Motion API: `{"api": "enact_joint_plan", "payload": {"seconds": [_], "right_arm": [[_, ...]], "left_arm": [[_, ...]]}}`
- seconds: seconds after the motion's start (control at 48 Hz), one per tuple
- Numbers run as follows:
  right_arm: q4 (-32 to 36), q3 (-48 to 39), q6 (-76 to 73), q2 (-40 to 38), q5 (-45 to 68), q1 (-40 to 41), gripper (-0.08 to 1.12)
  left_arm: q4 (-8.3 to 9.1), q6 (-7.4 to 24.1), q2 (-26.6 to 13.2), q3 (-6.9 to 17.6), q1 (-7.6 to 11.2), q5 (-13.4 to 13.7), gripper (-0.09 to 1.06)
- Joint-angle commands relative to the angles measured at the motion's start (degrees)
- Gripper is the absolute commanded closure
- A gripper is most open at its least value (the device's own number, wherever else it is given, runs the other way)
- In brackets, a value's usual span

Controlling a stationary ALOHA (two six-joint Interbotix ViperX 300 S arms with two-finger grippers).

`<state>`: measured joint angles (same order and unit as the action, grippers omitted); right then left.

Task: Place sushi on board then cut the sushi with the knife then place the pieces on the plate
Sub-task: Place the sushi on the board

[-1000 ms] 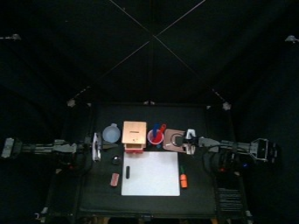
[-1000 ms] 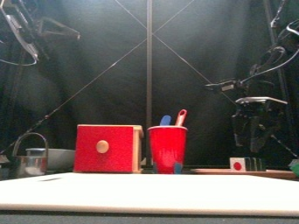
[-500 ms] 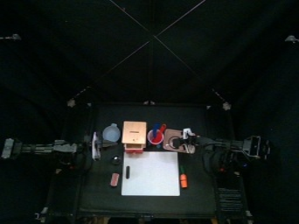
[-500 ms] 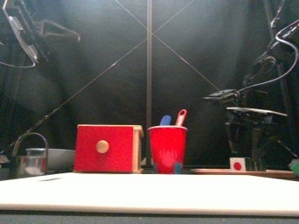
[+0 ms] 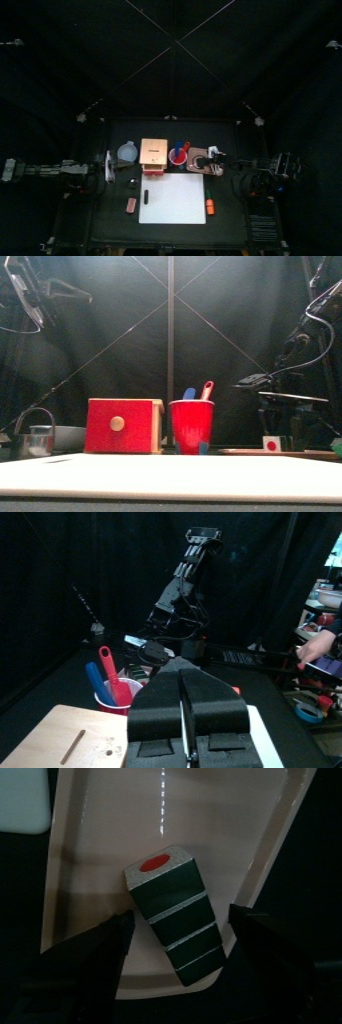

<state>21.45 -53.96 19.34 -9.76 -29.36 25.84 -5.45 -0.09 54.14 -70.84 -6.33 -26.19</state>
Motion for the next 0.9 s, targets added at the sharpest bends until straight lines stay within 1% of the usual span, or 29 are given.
{"api": "enact_joint_plan", "payload": {"seconds": [0.021, 0.125, 0.229, 0.396, 0.5, 0.708, 0.812, 0.896], "right_arm": [[-0.4, 1.1, -0.1, -0.1, 0.1, 0.3, 0.02], [-0.9, 1.4, -0.1, 0.0, -0.4, 0.3, 0.05], [-1.0, 1.8, -0.1, 0.0, -0.9, 0.5, 0.13], [-0.8, 2.2, -0.3, 0.0, -1.1, 0.5, 0.27], [-0.7, 2.6, -0.4, -0.4, -1.6, 0.5, 0.32], [-1.1, 4.6, -1.1, -5.0, -5.5, 0.3, 0.33], [-2.6, 5.4, -1.1, -8.7, -8.3, -0.4, 0.33], [-4.5, 6.0, -1.1, -11.0, -10.5, -2.5, 0.33]], "left_arm": [[-0.18, -0.1, -0.3, 0.9, -0.18, -0.5, 0.95], [-0.88, -0.1, -0.3, 0.8, -0.18, -0.5, 0.95], [-1.41, 0.0, -0.3, 0.7, -0.18, -0.5, 0.95], [-1.41, 0.0, -0.3, 0.7, -0.26, -0.5, 0.95], [-1.49, 0.0, -0.3, 0.7, -0.18, -0.5, 0.95], [-1.49, 0.1, -0.3, 0.8, -0.26, -0.5, 0.95], [-1.49, 0.1, -0.3, 0.8, -0.26, -0.5, 0.95], [-1.41, 0.2, -0.3, 0.7, -0.26, -0.5, 0.95]]}}
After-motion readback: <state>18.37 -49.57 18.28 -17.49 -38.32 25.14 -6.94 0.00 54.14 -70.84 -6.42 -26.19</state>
